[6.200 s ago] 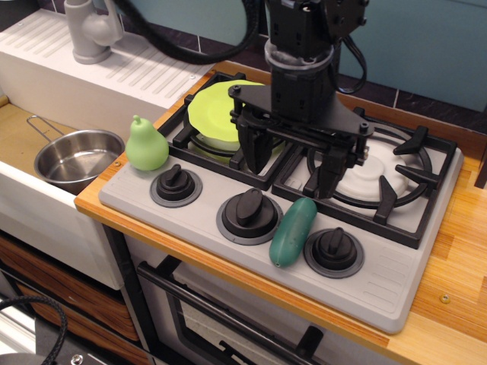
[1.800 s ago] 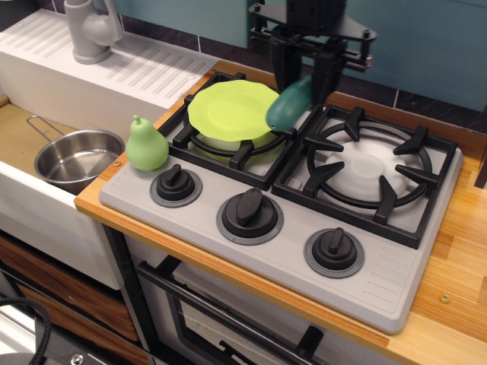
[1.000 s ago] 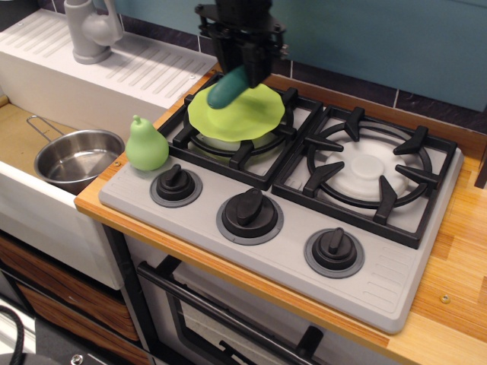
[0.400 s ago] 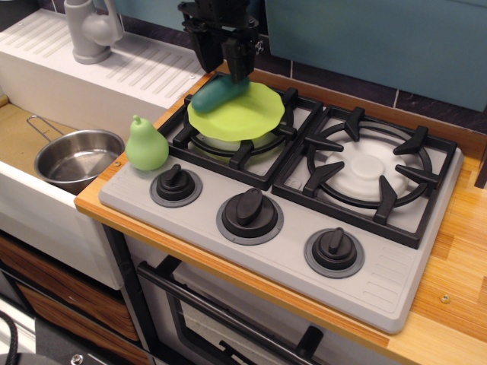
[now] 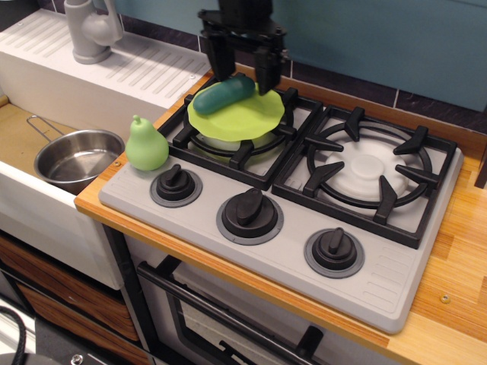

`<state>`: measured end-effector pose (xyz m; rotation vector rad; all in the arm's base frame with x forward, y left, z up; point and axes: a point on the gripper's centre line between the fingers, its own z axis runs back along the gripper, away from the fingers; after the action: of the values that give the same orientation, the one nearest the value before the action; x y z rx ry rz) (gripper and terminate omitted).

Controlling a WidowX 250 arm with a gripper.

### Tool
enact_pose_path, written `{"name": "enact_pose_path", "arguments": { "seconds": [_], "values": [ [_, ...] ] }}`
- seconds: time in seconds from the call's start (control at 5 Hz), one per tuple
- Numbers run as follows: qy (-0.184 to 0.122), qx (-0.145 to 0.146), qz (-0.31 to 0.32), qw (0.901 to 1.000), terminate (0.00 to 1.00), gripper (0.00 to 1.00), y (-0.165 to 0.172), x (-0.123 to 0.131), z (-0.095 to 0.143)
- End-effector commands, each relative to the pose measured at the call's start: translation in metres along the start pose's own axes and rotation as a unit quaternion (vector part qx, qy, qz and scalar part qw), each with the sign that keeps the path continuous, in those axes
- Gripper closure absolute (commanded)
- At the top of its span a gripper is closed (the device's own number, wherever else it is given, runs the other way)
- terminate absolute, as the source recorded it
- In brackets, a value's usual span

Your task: Put cucumber on plate and pear in pot or pan in sink

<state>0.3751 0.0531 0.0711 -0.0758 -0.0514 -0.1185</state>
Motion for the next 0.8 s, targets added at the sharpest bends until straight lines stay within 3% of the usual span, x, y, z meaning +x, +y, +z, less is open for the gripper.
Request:
{"name": "enact_pose_path", "arguments": {
  "seconds": [0.0,0.2,0.6],
  "values": [
    [-0.026,0.022,0.008,0.9994,0.00,0.00,-0.023,-0.006,0.069],
    [-0.009,0.019,0.007,0.9997,0.00,0.00,-0.029,-0.013,0.086],
    [-0.009,0.019,0.007,0.9997,0.00,0.00,-0.029,-0.013,0.086]
  ]
}}
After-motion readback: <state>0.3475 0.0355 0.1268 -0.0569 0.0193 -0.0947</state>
